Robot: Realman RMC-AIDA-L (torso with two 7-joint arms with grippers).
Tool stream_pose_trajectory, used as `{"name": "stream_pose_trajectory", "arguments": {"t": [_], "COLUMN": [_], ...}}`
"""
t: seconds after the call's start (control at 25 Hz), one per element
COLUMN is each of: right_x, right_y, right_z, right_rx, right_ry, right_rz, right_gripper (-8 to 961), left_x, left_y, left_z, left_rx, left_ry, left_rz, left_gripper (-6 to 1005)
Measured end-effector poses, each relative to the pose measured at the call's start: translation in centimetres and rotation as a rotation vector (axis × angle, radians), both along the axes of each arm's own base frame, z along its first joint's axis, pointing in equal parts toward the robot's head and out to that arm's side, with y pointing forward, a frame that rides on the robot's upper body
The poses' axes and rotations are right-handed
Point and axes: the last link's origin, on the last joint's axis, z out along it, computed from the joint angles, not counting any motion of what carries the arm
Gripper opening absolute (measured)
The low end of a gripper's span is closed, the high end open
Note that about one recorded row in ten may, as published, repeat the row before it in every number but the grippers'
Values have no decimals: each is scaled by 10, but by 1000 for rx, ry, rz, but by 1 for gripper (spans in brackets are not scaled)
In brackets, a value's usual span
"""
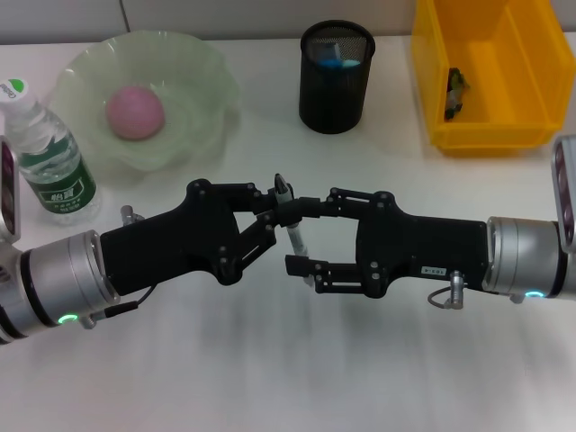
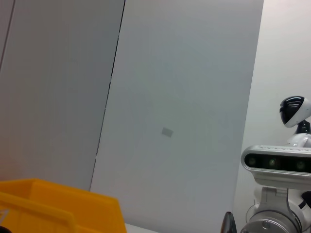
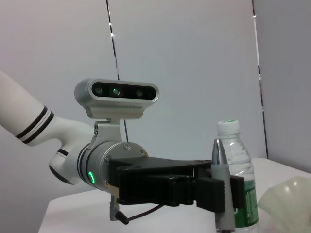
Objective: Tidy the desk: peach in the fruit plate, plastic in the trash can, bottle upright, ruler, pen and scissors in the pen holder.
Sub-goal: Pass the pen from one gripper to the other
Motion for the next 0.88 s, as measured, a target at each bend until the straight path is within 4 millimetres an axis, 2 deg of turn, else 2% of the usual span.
{"name": "stream_pose_trajectory", "arguments": {"t": [0.36,0.72,0.88], "right_x": [4,22,33], "right_y": [-4,-32,-50], "right_z": [3,13,11], "right_rx": [11,143,272], "right_ry": [17,91,126], "right_rz": [-6,29,12], "right_gripper": [765,814,813], "left_x": [-1,-1,-1], "left_y": [2,0,2], "left_z": [4,10,14], "left_rx": [8,-32,-75], "left_ry": [-42,-177,-272], "left_rz": [48,160,256], "left_gripper": [128,128,128]}}
